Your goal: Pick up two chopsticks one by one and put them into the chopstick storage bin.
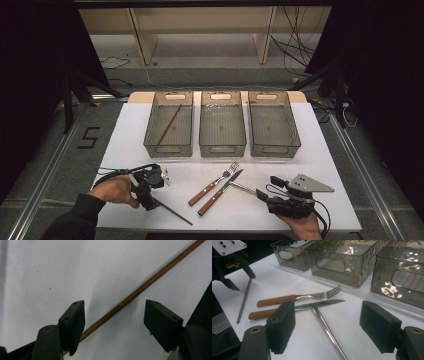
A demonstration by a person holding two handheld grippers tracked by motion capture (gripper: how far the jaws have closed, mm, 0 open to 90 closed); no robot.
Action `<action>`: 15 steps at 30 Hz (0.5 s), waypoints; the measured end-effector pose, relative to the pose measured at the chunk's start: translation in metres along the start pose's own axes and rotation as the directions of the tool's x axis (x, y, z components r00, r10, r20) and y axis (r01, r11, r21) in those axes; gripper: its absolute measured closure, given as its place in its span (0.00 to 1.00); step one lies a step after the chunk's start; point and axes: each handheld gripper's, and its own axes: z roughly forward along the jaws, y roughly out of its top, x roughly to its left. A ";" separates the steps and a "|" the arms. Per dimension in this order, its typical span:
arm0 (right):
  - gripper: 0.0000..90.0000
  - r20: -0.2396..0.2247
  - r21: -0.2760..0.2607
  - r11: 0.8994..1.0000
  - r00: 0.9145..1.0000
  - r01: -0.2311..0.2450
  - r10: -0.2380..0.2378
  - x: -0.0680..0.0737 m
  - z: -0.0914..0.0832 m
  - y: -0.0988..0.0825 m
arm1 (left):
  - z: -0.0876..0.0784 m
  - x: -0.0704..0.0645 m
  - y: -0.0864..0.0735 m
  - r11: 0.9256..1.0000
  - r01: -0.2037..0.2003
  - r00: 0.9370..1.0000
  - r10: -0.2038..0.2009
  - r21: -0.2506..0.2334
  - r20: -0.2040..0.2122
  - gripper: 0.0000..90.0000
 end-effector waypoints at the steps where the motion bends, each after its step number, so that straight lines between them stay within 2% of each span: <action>1: 0.33 0.000 0.000 1.000 1.000 0.000 0.000 0.000 0.000 0.000 | 0.001 0.000 0.000 1.000 -0.004 1.000 0.004 0.002 0.005 0.39; 6: 0.33 0.000 0.000 1.000 1.000 0.001 -0.001 0.000 0.000 0.000 | 0.006 0.000 0.002 0.999 -0.034 0.999 0.033 0.024 0.017 0.46; 11: 0.33 0.000 0.000 1.000 1.000 0.000 0.000 0.000 0.000 0.000 | 0.011 0.001 0.003 0.999 -0.036 0.999 0.035 0.034 0.036 0.54; 15: 0.32 -0.001 0.001 1.000 1.000 0.000 0.000 0.000 0.001 0.000 | 0.013 0.001 0.003 0.997 -0.061 0.997 0.059 0.056 0.046 0.58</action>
